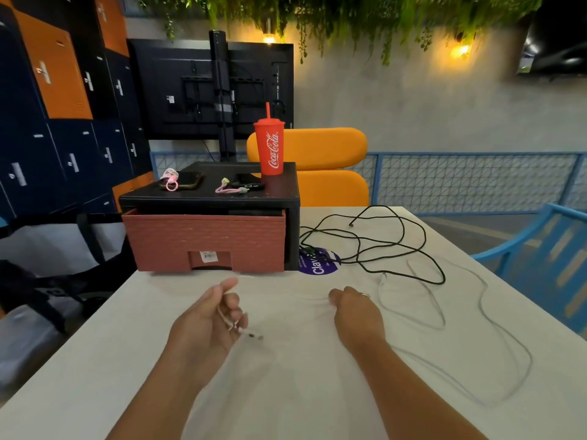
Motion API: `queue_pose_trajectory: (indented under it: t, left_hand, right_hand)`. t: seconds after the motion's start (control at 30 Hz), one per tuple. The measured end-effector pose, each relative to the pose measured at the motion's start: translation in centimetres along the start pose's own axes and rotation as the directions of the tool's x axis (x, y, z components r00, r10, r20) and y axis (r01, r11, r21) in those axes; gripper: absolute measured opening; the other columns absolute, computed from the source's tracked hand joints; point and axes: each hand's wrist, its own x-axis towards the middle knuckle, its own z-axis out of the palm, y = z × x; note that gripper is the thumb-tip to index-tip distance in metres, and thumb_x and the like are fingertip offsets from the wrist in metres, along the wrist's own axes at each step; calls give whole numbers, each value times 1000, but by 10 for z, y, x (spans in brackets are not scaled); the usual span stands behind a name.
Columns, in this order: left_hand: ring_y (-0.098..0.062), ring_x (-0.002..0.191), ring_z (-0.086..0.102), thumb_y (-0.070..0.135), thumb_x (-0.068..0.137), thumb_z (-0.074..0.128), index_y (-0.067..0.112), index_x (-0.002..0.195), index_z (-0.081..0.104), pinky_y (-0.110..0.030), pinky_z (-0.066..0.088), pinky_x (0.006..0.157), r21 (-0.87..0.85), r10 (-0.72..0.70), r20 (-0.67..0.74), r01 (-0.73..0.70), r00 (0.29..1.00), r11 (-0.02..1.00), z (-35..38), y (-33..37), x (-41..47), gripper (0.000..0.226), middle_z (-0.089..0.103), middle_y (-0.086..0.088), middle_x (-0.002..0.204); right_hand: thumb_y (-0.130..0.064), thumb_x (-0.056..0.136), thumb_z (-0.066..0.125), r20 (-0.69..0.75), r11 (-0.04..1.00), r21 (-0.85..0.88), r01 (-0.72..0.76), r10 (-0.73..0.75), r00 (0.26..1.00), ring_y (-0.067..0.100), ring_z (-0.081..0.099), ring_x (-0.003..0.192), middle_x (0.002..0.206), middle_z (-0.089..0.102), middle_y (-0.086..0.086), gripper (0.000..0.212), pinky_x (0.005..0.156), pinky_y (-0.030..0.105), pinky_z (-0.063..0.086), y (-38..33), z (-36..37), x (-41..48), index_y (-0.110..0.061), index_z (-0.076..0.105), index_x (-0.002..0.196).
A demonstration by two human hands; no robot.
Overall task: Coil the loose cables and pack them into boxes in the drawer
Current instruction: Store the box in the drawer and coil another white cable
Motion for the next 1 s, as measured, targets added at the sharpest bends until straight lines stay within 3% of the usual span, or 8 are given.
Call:
queue_pose_trajectory:
  t: [0.13, 0.3, 0.47, 0.57, 0.63, 0.77, 0.9, 1.0]
  left_hand:
    - [-5, 36, 23, 33, 100, 32, 13, 97, 60, -17, 31, 38, 49, 68, 3, -68, 998, 996, 27, 7, 21, 35, 26, 8, 45]
    - [-4, 38, 19, 38, 98, 32, 19, 108, 61, -17, 23, 37, 133, 126, 50, -132, 991, 982, 48, -8, 37, 36, 20, 7, 49]
    - [-4, 38, 20, 32, 93, 40, 10, 106, 64, -17, 23, 35, 164, 93, 47, -99, 995, 981, 44, -31, 44, 35, 20, 5, 50]
    - [-4, 35, 21, 34, 82, 46, 1, 97, 67, -17, 24, 33, 151, 69, 63, -77, 996, 986, 41, -29, 47, 41, 21, 3, 46]
    - [-5, 34, 23, 35, 77, 49, 0, 94, 67, -17, 24, 34, 136, 69, 57, -76, 996, 988, 40, -26, 49, 43, 23, 2, 45]
    - [-3, 36, 28, 35, 80, 47, 16, 108, 61, -15, 30, 36, -36, 147, -13, -148, 989, 988, 31, -14, 57, 36, 32, 6, 47]
    - [-3, 41, 35, 26, 93, 40, 20, 118, 54, -17, 39, 45, -85, 212, -92, -220, 973, 972, 16, -6, 65, 29, 40, 7, 52]
    - [-5, 50, 45, 19, 97, 38, 19, 117, 55, -22, 52, 63, 0, 276, -64, -277, 959, 961, 15, -11, 66, 27, 46, 5, 57]
  right_hand:
    - [5, 87, 36, 21, 998, -18, 57, -57, 998, 25, 47, 111, 120, 50, 7, 50, 86, 28, 42, -9, 6, 14, -20, 49, 128]
    - [4, 85, 37, 56, 989, 60, 138, -141, 988, 25, 49, 112, 123, 52, 8, 49, 94, 30, 39, -27, 15, 23, -15, 49, 129]
    - [-16, 95, 41, 10, 817, 531, 224, -270, 963, 16, 54, 110, 122, 58, 2, 48, 91, 24, 40, -59, 22, 17, -21, 34, 142]
    - [-25, 97, 44, 107, 588, 809, 29, -195, 975, 10, 56, 73, 86, 60, -2, 30, 63, 23, 46, -71, 23, 17, -19, 50, 125]
    - [-19, 95, 43, 38, 632, 762, 143, -263, 964, 4, 53, 65, 77, 57, -9, 31, 59, 21, 46, -72, 26, 20, -19, 53, 125]
    - [-30, 85, 45, 3, 642, 711, 287, -410, 912, 6, 42, 60, 54, 48, -16, 22, 60, 24, 33, -68, 25, 16, -23, 60, 70]
    - [-29, 91, 52, 67, 655, 694, 299, -472, 879, 8, 47, 66, 67, 55, -7, 22, 65, 26, 37, -64, 19, 15, -17, 66, 80]
    - [-33, 89, 51, 103, 690, 653, 312, -489, 866, 9, 42, 59, 58, 47, -2, 34, 59, 28, 34, -65, 14, 12, -21, 53, 57]
